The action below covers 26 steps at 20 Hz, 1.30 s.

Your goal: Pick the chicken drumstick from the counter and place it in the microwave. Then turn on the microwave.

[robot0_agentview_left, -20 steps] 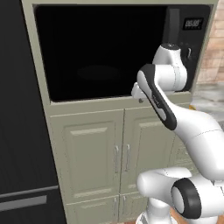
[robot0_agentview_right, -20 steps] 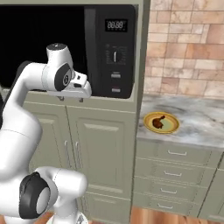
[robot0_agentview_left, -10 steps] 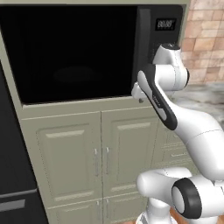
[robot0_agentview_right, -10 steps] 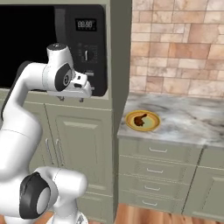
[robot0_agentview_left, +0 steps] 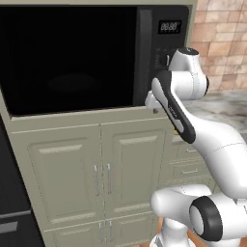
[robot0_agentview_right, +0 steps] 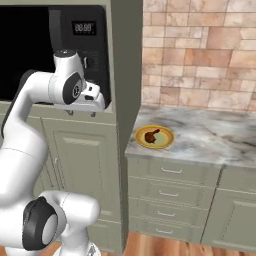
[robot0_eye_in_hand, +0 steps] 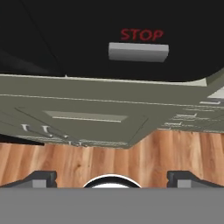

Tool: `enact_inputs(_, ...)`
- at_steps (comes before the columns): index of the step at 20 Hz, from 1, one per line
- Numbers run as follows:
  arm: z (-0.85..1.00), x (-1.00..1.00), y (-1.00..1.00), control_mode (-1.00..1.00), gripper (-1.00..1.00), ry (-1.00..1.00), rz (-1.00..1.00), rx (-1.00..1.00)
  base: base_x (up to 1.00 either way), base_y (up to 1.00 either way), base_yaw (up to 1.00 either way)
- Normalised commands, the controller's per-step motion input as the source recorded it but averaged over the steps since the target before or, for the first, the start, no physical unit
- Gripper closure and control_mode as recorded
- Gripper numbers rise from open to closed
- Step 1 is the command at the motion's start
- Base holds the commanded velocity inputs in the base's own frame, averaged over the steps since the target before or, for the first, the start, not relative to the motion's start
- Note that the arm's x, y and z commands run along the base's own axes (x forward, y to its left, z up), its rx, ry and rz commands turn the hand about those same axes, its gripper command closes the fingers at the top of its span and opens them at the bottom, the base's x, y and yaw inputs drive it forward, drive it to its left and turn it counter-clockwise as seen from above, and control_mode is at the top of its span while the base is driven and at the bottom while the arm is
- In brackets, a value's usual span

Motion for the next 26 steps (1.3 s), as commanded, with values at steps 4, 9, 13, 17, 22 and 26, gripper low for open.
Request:
enact_inputs(4,0.00,0.00,0.00,1.00,-1.00,0.00,0.00,0.00,0.00,-0.35,0.00)
enact_inputs(9,0.00,0.00,0.00,1.00,-1.00,0.00,0.00,0.00,0.00,-0.35,0.00)
enact_inputs(13,0.00,0.00,0.00,1.00,-1.00,0.00,0.00,0.00,0.00,-0.33,0.00)
enact_inputs(17,0.00,0.00,0.00,1.00,-1.00,0.00,0.00,0.00,0.00,-0.24,0.00)
enact_inputs(22,0.00,0.00,0.00,1.00,-1.00,0.00,0.00,0.00,0.00,-0.06,-0.01)
enact_inputs(26,0.00,0.00,0.00,1.00,-1.00,0.00,0.00,0.00,0.00,-0.03,0.00)
